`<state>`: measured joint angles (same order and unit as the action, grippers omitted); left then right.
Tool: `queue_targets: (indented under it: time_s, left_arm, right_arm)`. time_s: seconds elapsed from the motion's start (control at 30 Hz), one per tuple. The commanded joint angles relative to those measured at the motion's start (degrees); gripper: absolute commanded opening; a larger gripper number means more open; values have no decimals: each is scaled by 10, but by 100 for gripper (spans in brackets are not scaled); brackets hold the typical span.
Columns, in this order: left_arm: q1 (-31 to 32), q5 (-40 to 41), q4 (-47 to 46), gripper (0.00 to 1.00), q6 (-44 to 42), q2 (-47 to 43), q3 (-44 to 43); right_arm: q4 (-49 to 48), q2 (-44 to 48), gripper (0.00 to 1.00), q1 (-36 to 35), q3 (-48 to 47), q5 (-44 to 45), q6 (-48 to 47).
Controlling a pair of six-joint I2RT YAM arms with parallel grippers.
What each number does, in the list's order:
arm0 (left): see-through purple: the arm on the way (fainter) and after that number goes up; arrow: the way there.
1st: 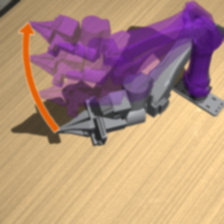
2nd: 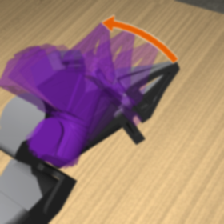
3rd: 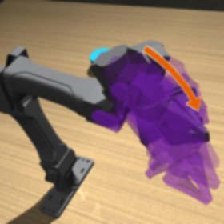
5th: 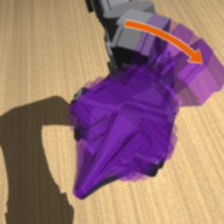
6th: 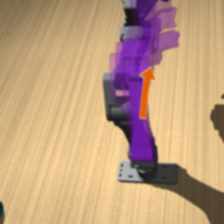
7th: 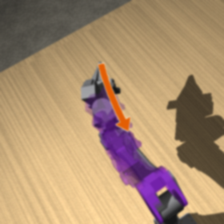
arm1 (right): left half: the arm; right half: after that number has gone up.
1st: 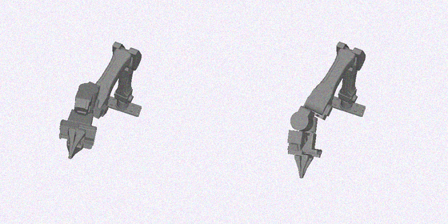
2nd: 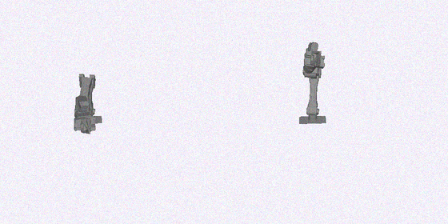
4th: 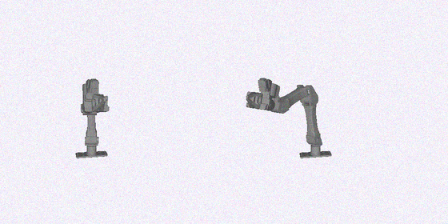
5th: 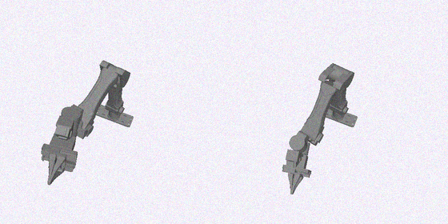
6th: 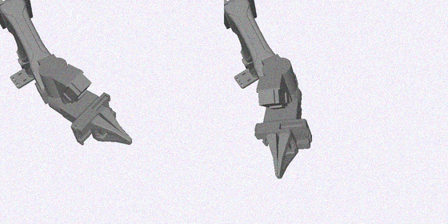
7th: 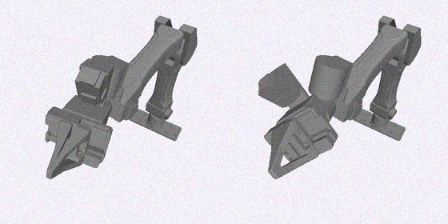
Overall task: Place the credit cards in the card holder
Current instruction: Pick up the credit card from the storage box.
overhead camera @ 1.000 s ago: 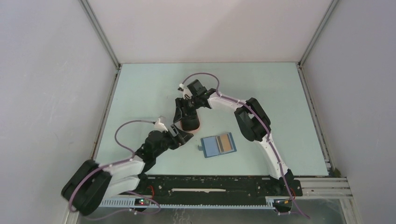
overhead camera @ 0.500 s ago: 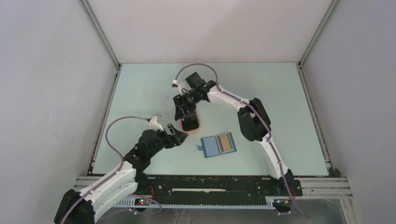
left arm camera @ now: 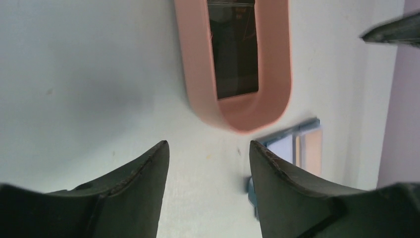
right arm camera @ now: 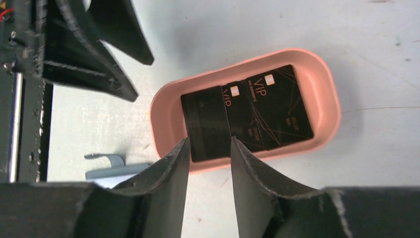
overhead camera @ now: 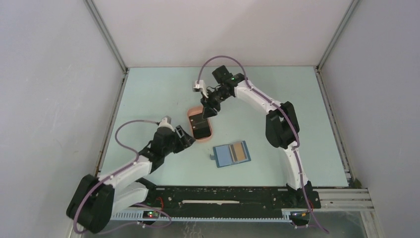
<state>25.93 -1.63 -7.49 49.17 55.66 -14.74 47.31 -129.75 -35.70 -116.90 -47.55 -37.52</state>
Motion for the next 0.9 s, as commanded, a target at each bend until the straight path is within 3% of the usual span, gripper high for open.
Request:
queue_targets:
  time_s: [0.0, 0.17, 0.33, 0.47, 0.67, 0.8, 0.87]
  left_arm:
    - [-6, 34, 22, 64, -42, 95, -114]
    - [-8, 21, 36, 52, -91, 190, -173]
    - [-10, 4, 135, 17, -179, 255, -244]
    - [-10, 28, 204, 1, -249, 271, -279]
    - [-9, 29, 269, 0, -296, 278, -312]
    - [-5, 75, 308, 4, -309, 258, -321]
    - [-4, 89, 327, 12, -323, 257, -334]
  right_arm:
    - [93, 60, 43, 14, 4, -42, -226]
    - [90, 92, 43, 26, 38, -51, -250]
    - [102, 112, 43, 22, 72, -62, -308]
    - [92, 122, 43, 16, 99, -66, -334]
    - [36, 122, 47, -6, 113, -35, -268]
    - [-21, 115, 52, -8, 121, -41, -133]
    - [-47, 105, 54, -8, 116, -35, -60]
